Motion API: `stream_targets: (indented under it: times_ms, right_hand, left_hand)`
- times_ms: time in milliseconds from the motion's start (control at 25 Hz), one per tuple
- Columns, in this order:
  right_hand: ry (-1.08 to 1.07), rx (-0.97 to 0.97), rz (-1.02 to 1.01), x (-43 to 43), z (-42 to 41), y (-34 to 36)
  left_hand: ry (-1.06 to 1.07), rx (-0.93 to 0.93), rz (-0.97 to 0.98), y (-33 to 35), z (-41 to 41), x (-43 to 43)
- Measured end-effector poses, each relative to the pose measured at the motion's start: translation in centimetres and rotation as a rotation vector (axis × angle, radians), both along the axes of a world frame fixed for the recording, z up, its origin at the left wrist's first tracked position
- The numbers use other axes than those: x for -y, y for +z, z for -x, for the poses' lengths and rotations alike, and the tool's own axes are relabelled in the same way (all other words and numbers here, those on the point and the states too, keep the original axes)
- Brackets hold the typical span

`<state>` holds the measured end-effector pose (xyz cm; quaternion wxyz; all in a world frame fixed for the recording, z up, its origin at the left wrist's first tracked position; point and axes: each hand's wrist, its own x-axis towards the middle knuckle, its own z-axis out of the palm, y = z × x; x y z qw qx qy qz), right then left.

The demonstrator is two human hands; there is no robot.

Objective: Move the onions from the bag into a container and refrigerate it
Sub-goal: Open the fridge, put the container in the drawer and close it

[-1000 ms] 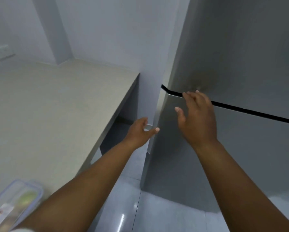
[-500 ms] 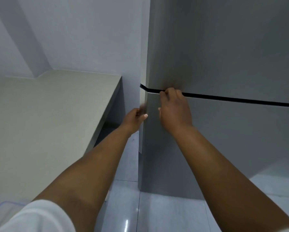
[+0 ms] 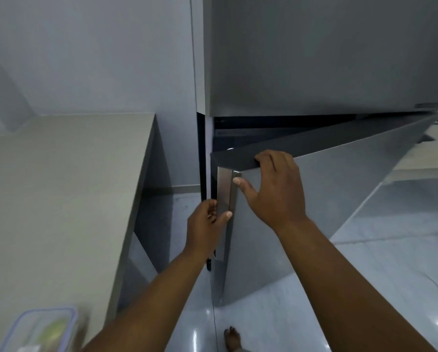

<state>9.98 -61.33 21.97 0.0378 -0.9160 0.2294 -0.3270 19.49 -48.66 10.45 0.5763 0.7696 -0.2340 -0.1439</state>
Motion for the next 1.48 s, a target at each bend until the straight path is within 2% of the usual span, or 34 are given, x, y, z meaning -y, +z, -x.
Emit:
stream_targets:
  times_ms: [200,360,480,600,680,800,960,1160,1360,1480]
  right_hand:
    - [-0.164,0.061,-0.106,-4.2,9.1,-0.1]
    - [-0.369,-0.009,-0.14,-6.5,17.3,0.5]
    - [-0.492,-0.055,-0.175,-6.6,23.7,0.8]
    - [-0.538,-0.092,-0.215,-6.0,29.6,1.1]
    - [-0.539,-0.123,-0.222,-5.5,33.8,1.4]
    - [-0.544,-0.152,-0.191,-4.8,39.1,1.5]
    - [-0.651,-0.102,-0.197,-3.3,45.3,1.1]
    - [-0.725,-0.076,-0.225,0.0,50.0,0.7]
    - [-0.692,-0.075,-0.251,1.7,52.1,0.8]
    - [-0.675,-0.021,-0.129,1.8,52.4,0.9]
  left_hand:
    - [-0.237,0.002,0.061,-0.7,9.7,-3.6]
    - [-0.563,0.079,-0.02,0.3,17.4,-4.9]
    - [-0.749,0.226,0.052,1.4,20.7,-4.5]
    - [-0.622,0.447,0.186,2.5,22.2,-2.5]
    - [-0.62,0.562,0.106,3.2,23.6,-0.3]
    - [-0.84,0.819,-0.117,3.0,26.4,3.0]
    - [-0.956,1.016,-0.188,2.4,32.4,6.2]
    - [-0.971,1.039,-0.227,2.6,38.2,8.9]
    - [-1.012,1.005,-0.267,3.5,40.3,9.4]
    - [-1.035,0.891,-0.243,4.0,39.8,7.4]
